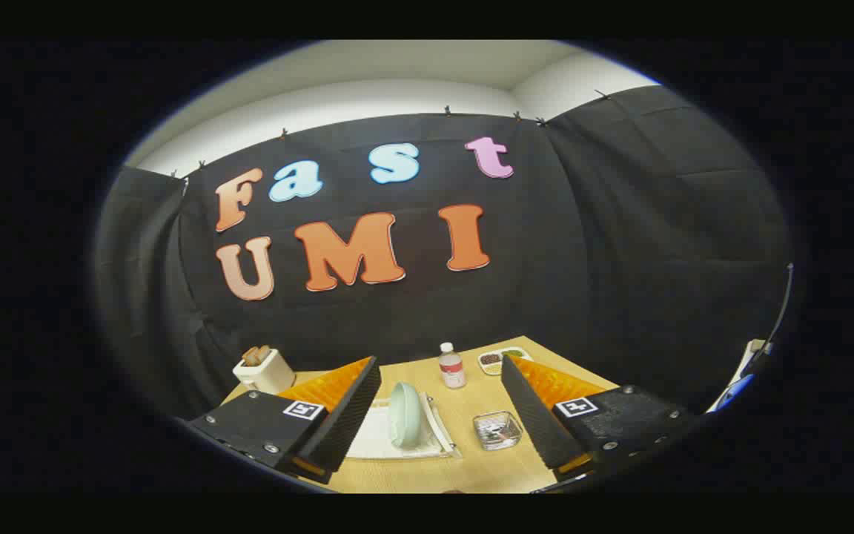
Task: Take the plate from the dish rack, then take the spoon from the basket and place it into the plate.
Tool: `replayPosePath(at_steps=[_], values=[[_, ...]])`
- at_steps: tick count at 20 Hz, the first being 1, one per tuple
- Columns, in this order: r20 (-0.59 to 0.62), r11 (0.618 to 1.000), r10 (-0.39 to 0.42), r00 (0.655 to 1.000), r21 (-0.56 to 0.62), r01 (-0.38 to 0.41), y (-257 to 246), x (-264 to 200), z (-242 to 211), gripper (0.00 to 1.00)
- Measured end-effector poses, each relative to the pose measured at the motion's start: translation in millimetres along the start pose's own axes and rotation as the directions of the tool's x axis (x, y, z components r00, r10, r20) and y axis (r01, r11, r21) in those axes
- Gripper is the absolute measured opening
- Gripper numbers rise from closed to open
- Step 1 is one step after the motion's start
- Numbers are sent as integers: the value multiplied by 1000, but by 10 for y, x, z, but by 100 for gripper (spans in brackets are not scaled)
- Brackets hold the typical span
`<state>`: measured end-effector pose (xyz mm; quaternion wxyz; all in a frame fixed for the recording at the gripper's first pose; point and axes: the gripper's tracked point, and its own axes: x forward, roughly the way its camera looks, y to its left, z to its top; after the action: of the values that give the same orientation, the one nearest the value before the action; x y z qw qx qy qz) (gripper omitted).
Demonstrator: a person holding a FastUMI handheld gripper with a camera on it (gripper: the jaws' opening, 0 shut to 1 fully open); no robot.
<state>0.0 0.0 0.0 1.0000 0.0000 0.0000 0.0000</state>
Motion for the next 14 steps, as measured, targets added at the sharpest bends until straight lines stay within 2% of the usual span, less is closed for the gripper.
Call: replayPosePath(at_steps=[3, 10, 14], values=[[-17, 999, 4, 1000, -32, -5, -23, 7, -68, 98], [2, 1000, 14, 1000, -17, -14, 0, -63, -76, 97], [25, 998, -29, 999, -58, 30, -154, -131, 45, 98]])
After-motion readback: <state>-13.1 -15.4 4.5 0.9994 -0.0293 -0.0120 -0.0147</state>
